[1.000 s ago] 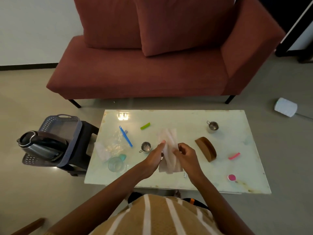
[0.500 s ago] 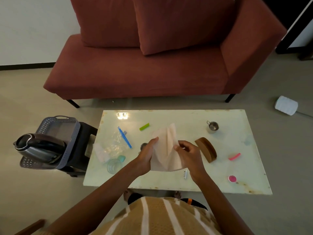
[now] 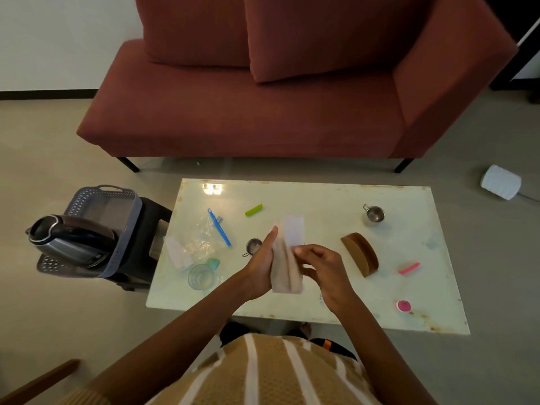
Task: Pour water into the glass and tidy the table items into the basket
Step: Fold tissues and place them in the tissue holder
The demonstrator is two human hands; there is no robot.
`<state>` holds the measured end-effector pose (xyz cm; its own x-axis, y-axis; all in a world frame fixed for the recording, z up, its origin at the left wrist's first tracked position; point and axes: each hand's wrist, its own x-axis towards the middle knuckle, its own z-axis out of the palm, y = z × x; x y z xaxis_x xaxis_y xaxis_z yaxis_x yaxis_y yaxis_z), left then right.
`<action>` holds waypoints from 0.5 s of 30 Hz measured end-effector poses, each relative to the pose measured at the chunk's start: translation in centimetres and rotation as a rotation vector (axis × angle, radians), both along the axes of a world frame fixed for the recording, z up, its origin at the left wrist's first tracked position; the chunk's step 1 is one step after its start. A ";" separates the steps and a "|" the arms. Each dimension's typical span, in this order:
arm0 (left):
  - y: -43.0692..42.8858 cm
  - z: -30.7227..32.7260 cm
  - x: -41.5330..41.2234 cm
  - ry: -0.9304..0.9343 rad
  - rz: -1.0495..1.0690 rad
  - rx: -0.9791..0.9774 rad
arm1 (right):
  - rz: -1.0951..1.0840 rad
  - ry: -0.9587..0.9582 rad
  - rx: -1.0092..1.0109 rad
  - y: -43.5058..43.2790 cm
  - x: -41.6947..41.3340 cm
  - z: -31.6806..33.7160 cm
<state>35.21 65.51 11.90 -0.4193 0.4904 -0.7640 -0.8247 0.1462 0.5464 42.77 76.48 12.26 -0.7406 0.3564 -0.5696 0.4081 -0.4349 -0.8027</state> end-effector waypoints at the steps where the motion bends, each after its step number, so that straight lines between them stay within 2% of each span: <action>1: 0.2 0.1 0.2 0.014 -0.026 0.029 | 0.035 -0.004 0.023 -0.3 -0.1 -0.2; 6: 1.0 -0.2 0.9 0.054 -0.160 0.070 | 0.104 -0.045 0.118 -0.9 -0.3 -1.3; 9: 0.7 -0.5 0.4 0.050 -0.202 0.098 | 0.049 -0.055 0.082 -0.1 -0.4 -1.7; 13: 0.4 -1.8 -1.2 0.088 -0.060 0.002 | -0.011 -0.110 0.114 1.5 -0.6 -2.0; 15: 0.1 -2.5 -2.0 0.044 -0.039 -0.049 | -0.029 -0.115 0.142 2.1 -0.7 -2.0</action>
<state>33.24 65.66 9.38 -0.4342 0.4700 -0.7685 -0.7931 0.2052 0.5735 42.05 78.58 10.31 -0.6616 0.4600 -0.5922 0.4897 -0.3331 -0.8058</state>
